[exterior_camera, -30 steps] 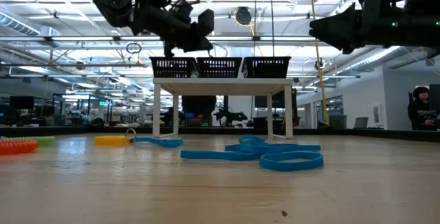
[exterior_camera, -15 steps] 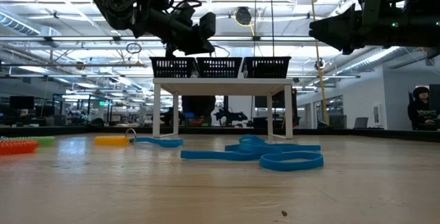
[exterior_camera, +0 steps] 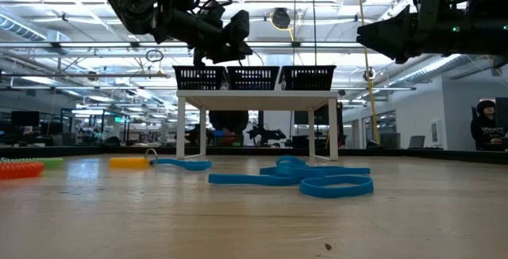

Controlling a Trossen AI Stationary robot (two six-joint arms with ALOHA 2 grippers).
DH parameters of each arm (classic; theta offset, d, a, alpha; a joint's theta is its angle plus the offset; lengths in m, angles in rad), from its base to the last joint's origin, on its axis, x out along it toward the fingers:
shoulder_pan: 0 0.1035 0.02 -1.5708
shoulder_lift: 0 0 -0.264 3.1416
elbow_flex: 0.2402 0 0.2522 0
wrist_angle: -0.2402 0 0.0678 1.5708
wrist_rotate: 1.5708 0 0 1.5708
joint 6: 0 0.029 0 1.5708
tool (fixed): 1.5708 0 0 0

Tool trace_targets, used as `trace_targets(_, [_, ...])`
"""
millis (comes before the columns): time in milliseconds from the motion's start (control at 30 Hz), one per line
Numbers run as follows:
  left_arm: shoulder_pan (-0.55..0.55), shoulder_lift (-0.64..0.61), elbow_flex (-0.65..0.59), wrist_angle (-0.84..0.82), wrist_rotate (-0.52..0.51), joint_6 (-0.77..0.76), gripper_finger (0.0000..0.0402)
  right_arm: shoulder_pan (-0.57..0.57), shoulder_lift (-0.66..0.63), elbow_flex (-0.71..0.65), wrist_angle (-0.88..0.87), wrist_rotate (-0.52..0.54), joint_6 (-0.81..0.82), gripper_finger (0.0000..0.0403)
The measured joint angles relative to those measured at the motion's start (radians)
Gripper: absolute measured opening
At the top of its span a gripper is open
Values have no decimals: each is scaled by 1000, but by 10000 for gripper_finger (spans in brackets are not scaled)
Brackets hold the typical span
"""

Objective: Pick & Place Office Desk Supplies
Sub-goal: Put the blue rubber band into the middle black bin

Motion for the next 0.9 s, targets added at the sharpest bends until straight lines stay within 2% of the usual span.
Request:
trace_targets(267, [-1, 0, 0, -3, -2, -56, 192, 0, 0, 0, 0, 0, 0, 196])
trace_targets(400, [-1, 0, 0, -8, 36, -115, 213, 0, 0, 0, 0, 0, 0, 196])
trace_targets(700, [-1, 0, 0, -8, 74, -425, 234, 0, 0, 0, 0, 0, 0, 196])
trace_targets(900, [1, 0, 0, 2, 16, -653, 235, 0, 0, 0, 0, 0, 16, 196])
